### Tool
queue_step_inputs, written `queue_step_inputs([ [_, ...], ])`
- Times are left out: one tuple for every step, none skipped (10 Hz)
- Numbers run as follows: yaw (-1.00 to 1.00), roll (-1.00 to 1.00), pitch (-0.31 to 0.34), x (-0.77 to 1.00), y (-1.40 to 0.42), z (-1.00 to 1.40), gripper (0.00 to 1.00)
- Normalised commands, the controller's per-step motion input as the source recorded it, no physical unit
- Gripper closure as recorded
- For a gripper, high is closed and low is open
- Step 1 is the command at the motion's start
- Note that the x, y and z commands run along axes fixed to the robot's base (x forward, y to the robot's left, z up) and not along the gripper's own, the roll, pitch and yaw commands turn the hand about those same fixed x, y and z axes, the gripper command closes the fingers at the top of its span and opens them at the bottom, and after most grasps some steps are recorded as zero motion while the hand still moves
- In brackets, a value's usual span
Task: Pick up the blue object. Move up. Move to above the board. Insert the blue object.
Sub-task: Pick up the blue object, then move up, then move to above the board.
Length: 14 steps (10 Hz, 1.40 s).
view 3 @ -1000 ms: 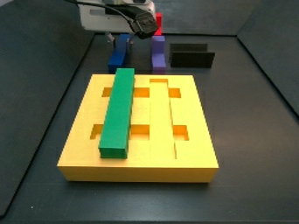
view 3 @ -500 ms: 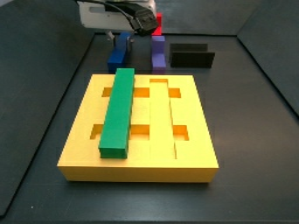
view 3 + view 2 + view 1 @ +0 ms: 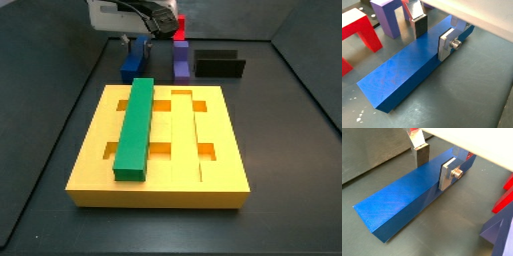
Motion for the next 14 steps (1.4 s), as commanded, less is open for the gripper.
queue_step_inputs([
  [0.0, 0.0, 0.0, 0.0, 0.0, 0.0, 1.0],
  [0.0, 0.0, 0.0, 0.0, 0.0, 0.0, 1.0],
  [0.0, 0.0, 0.0, 0.0, 0.0, 0.0, 1.0],
  [0.0, 0.0, 0.0, 0.0, 0.0, 0.83, 1.0],
  [0.03, 0.0, -0.038, 0.04, -0.07, 0.83, 1.0],
  [0.03, 0.01, -0.011, 0.0, -0.06, 0.64, 1.0],
  [0.01, 0.06, -0.031, 0.0, -0.02, 0.24, 1.0],
  [0.0, 0.0, 0.0, 0.0, 0.0, 1.4, 1.0],
  [0.0, 0.0, 0.044, -0.03, 0.0, 1.4, 1.0],
  [0.0, 0.03, 0.043, -0.05, 0.0, 1.4, 1.0],
  [0.0, 0.04, 0.023, -0.02, 0.0, 1.4, 1.0],
  [0.01, 0.01, 0.062, 0.02, 0.0, 1.4, 1.0],
  [0.0, 0.0, 0.088, 0.03, 0.0, 1.4, 1.0],
  [0.0, 0.01, 0.073, 0.0, -0.01, 0.7, 1.0],
])
